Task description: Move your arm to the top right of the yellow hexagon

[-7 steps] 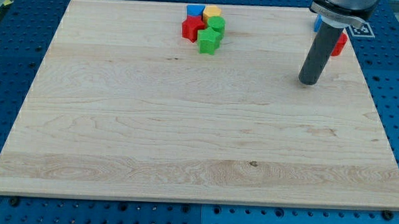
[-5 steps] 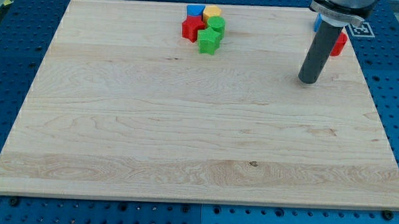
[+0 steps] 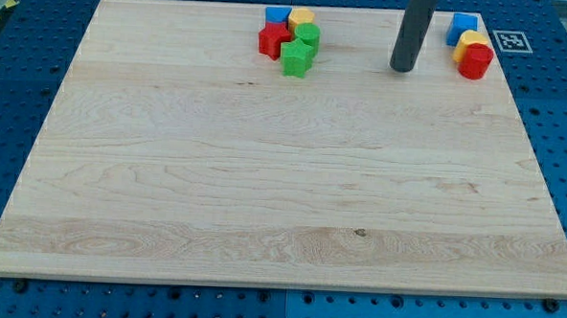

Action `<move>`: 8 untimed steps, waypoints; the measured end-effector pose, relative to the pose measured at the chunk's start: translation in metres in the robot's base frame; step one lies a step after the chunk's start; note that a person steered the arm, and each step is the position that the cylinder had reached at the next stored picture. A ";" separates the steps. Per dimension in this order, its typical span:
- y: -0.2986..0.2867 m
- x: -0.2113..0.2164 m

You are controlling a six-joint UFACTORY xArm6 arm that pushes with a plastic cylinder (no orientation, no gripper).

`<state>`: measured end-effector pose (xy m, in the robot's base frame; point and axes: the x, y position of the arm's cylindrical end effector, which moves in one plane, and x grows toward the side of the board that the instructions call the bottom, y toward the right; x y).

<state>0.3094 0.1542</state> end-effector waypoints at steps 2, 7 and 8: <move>-0.002 -0.009; -0.044 -0.041; -0.080 -0.062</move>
